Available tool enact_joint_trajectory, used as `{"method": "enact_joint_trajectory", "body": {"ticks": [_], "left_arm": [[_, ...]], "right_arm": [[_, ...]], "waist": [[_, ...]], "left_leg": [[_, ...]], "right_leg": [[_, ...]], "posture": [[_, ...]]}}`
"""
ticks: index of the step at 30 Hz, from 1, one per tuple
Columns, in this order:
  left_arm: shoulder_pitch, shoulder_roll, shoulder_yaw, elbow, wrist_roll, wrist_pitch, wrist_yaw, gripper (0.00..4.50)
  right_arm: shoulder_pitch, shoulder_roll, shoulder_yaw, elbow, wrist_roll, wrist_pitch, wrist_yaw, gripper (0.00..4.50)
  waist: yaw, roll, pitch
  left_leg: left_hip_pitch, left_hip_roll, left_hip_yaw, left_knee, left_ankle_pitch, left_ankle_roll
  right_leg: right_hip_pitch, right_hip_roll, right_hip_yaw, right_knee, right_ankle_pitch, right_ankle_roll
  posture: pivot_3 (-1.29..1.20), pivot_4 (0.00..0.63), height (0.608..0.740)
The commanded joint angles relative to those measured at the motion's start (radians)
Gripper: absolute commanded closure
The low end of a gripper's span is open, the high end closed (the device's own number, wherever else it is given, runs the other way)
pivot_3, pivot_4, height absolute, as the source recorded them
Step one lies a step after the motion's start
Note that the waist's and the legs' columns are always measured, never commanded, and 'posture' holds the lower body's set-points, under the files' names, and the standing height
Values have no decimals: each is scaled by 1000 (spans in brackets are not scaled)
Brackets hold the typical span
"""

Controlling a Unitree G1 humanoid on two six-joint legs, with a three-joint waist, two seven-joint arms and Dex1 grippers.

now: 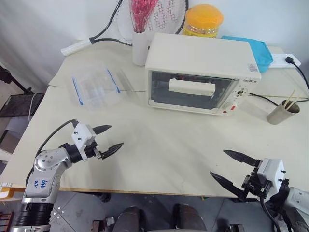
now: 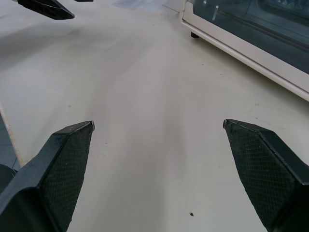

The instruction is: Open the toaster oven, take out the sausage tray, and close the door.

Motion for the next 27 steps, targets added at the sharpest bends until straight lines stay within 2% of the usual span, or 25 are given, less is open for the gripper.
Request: {"method": "enact_joint_trajectory", "body": {"ticks": [1,4,7,10,14,19,27], "left_arm": [[-7,-1,4,-25,-7,5,-2,29],[-18,-8,16,-45,-70,45,-25,29],[-61,1,36,-49,-161,110,-69,29],[-132,26,56,-54,-246,183,-117,29],[-188,33,51,-81,-302,250,-142,29],[-211,-5,50,-138,-374,340,-95,29],[-178,-37,41,-197,-388,376,-73,29]], "right_arm": [[3,-10,-2,-43,14,5,7,0],[-34,-17,-4,-58,51,55,-13,0],[-101,-30,-10,-83,151,180,-62,0],[-227,-45,-14,-90,307,336,-142,0],[-406,-68,-11,-14,361,440,-188,0],[-608,-96,47,147,281,469,-153,0],[-847,-31,138,406,139,362,-67,0]], "waist": [[0,0,0],[-1,0,0],[-1,0,0],[-2,0,0],[-3,0,0],[-4,-1,0],[-5,-1,0]], "left_leg": [[0,0,0,0,0,0],[0,0,0,0,0,0],[0,0,0,1,0,0],[0,1,-1,2,0,0],[0,0,-2,2,1,-1],[-2,-1,-2,2,0,0],[-2,0,-1,3,1,1]], "right_leg": [[0,0,0,0,0,0],[0,0,0,0,0,0],[0,0,0,0,0,0],[0,0,0,1,0,0],[0,0,-1,1,0,0],[0,0,-1,1,0,0],[0,1,-2,1,0,0]], "posture": [[0,150,740],[0,150,740],[0,150,740],[0,150,740],[0,150,740],[0,150,740],[0,150,740]]}}
